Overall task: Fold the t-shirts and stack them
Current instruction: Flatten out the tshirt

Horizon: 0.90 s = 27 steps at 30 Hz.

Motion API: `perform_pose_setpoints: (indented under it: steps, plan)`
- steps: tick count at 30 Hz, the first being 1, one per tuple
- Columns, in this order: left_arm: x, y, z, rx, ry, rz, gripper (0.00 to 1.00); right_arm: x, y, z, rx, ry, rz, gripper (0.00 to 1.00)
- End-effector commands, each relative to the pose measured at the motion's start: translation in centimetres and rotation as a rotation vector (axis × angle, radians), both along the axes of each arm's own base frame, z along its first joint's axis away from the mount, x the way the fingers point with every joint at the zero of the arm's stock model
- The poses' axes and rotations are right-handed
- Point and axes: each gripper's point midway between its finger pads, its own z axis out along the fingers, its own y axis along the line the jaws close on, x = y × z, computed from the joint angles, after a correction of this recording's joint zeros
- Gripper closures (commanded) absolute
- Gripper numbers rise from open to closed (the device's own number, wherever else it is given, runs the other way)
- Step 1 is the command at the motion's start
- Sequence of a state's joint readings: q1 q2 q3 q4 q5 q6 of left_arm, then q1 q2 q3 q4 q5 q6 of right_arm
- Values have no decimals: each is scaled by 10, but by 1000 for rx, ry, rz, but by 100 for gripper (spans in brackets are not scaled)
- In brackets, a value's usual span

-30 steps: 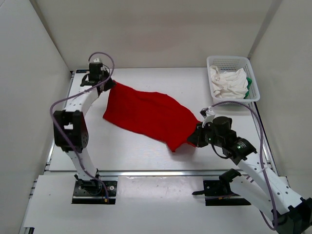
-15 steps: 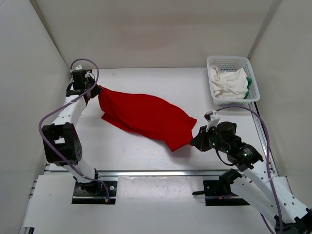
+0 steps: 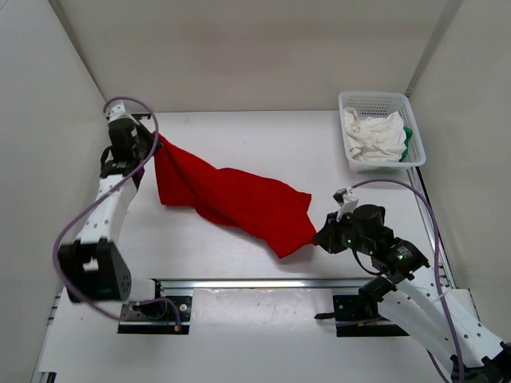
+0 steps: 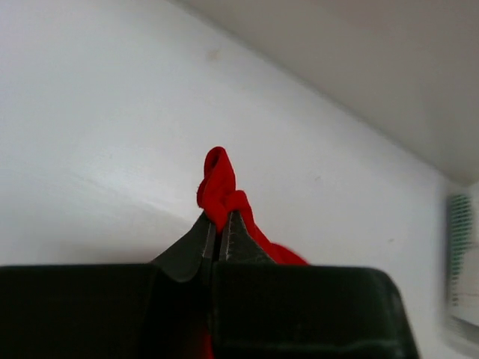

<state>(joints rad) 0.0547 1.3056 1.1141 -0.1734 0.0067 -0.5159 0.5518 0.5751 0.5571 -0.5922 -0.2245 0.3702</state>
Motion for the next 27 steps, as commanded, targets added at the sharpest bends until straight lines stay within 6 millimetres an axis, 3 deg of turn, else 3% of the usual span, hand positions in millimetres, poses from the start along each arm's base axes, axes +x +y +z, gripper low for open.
perform_pose_setpoints:
  steps: [1,2,3,4,5,6,7,8,9,10,11,13,14,15,18,19,21,22,23,24,25,26,27]
  plan:
    - [23,-13,-61,17,169,-22,98,9,3,6,8,-35,-6,100]
    - [37,-25,-63,27,185,-47,99,13,0,5,2,-34,-20,100]
    - [51,-32,-47,30,153,-59,99,11,1,2,6,-15,-11,100]
    - [61,-37,-69,37,218,-75,98,14,1,2,11,-19,-15,100]
    - [81,-38,-70,37,229,-70,98,16,-1,1,14,-13,-29,100]
    - [101,-40,-48,58,187,-68,98,19,-1,1,9,-18,-26,100]
    - [111,-41,-76,75,267,-66,99,21,-2,3,17,-13,-38,100]
    - [136,-44,-73,89,256,-62,98,21,-3,-1,5,-3,-37,100]
    - [150,-42,-49,110,227,-52,99,25,-4,-1,1,-3,-46,100]
    - [158,-42,-73,119,293,-55,97,26,-5,-1,-2,1,-53,100]
    - [173,-51,-71,119,290,-66,96,28,-4,-1,-2,1,-54,100]
    - [192,-55,-41,102,223,-75,95,30,-4,-2,-11,7,-56,100]
    - [195,-61,-45,94,222,-91,87,31,-3,-4,-18,10,-57,99]
    - [194,-61,-50,84,234,-89,81,32,-3,-5,-21,14,-53,100]
    - [187,-51,-64,72,255,-84,39,35,-2,-4,-19,10,-51,100]
    - [181,-44,-75,82,287,-75,37,37,-4,-2,-18,-4,-54,100]
    - [167,-33,-68,84,280,-60,38,35,-1,3,-2,-14,-39,100]
    - [152,-29,-93,82,335,-54,39,34,0,3,1,-19,-32,100]
    - [146,-27,-67,71,265,-38,45,33,1,2,7,-21,-26,100]
    - [130,-26,-67,62,240,-37,49,32,2,5,12,-33,-21,100]
    - [111,-24,-98,49,295,-23,50,33,3,8,13,-48,-19,100]
    - [105,-25,-84,28,242,-18,55,32,4,8,20,-47,-14,100]
    - [91,-26,-101,16,273,-17,58,31,5,8,23,-51,-7,100]
